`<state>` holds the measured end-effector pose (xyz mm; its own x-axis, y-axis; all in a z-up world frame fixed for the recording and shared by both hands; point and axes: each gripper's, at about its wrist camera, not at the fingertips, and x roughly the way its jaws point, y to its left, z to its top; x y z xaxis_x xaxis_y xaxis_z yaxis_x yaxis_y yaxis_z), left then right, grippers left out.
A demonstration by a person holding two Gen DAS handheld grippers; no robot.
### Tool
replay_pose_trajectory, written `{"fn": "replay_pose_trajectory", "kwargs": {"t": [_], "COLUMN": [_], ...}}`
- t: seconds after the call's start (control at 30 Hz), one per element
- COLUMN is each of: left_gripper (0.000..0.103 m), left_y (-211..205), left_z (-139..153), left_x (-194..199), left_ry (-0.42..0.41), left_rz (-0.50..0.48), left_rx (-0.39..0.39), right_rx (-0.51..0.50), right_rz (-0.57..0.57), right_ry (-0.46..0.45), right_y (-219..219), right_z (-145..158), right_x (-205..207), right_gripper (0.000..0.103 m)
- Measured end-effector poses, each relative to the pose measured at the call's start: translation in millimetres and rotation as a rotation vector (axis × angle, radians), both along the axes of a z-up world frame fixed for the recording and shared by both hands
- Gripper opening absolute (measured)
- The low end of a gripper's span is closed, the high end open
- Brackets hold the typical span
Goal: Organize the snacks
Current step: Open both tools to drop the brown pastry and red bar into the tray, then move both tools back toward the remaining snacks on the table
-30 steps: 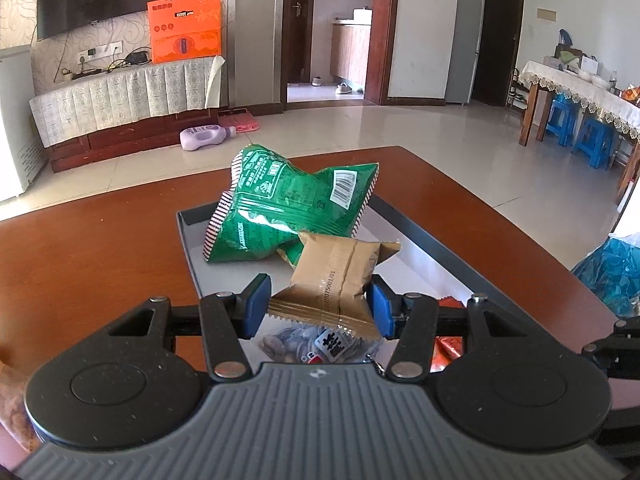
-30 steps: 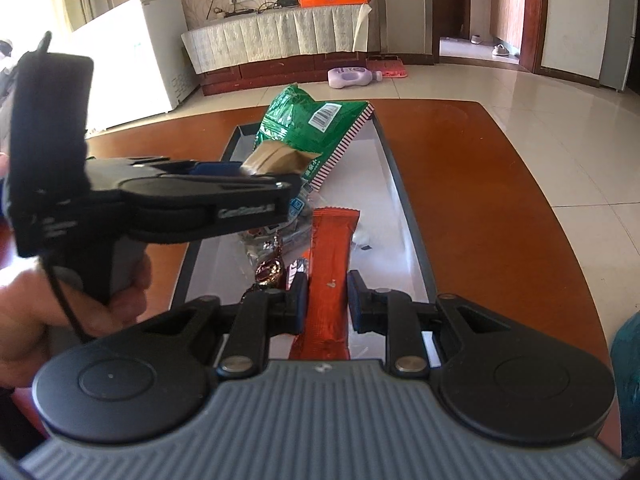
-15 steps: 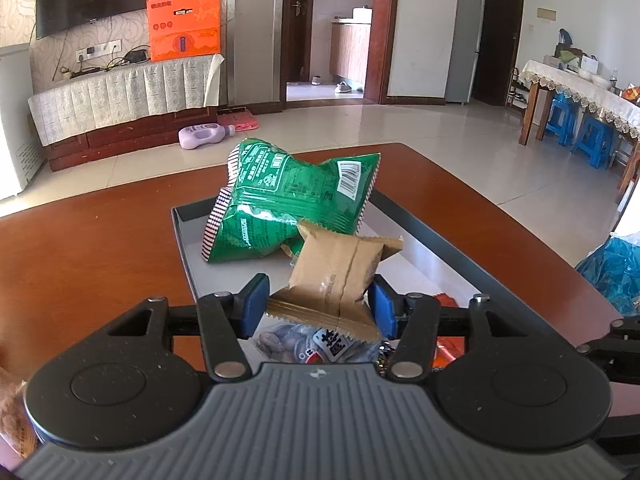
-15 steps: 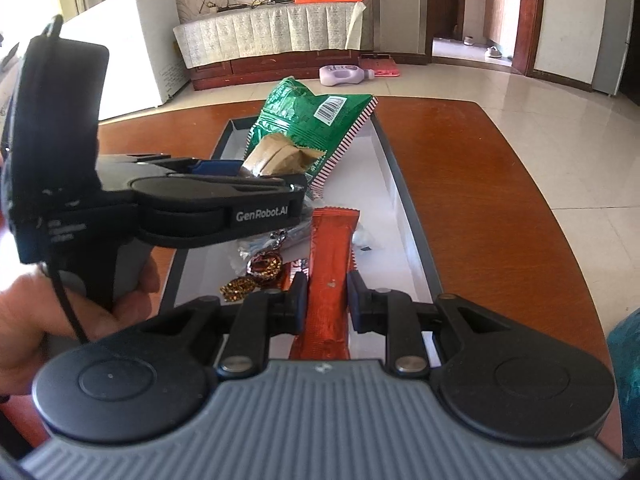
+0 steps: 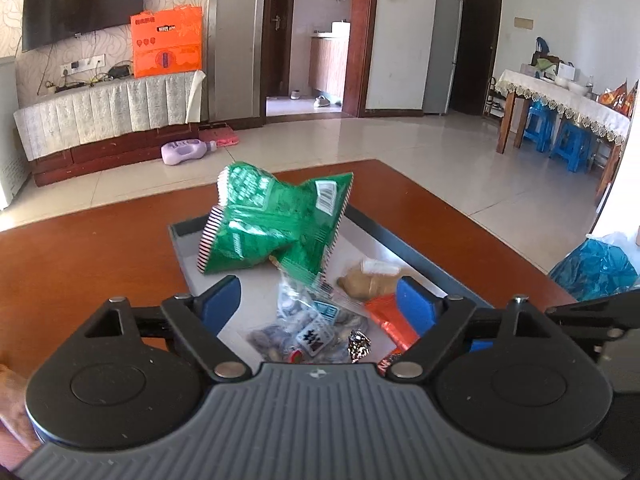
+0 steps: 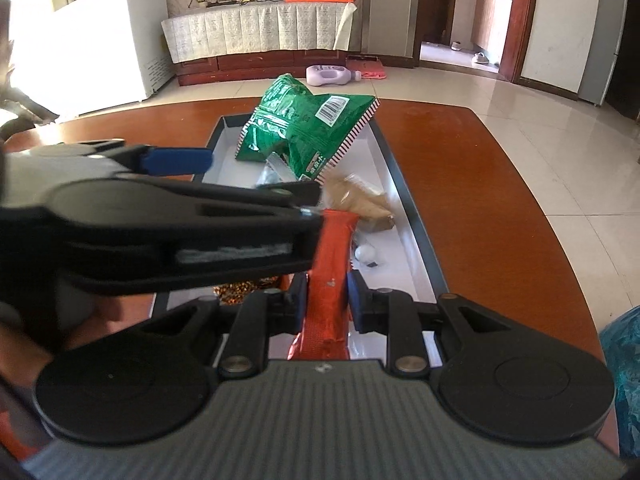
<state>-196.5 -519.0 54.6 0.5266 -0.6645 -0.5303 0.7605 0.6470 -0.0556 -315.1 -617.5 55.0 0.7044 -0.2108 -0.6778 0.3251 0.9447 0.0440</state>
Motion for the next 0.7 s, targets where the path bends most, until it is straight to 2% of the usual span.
{"fn": "replay_pose_trajectory", "kwargs": {"t": [0.07, 0.17, 0.23, 0.43, 0.7], "left_gripper": [0.089, 0.089, 0.090, 0.090, 0.090], "left_y": [9, 21, 30, 62, 125], "left_z": [8, 19, 25, 47, 79], "left_x": [-2, -5, -9, -15, -13], "left_ry": [-0.012, -0.019, -0.028, -0.041, -0.048], "left_rz": [0.011, 0.027, 0.034, 0.063, 0.158], "left_rx": [-0.014, -0.030, -0.035, -0.035, -0.083], "right_rx": [0.010, -0.011, -0.031, -0.061, -0.076], "right_rz": [-0.010, -0.006, -0.014, -0.030, 0.031], "right_ry": [-0.017, -0.060, -0.089, -0.191, -0.269], "right_y": [0, 7, 11, 21, 48], "right_z": [2, 8, 14, 30, 44], "right_x": [-1, -3, -5, -8, 4], "right_gripper": [0.044, 0.056, 0.060, 0.061, 0.061]}}
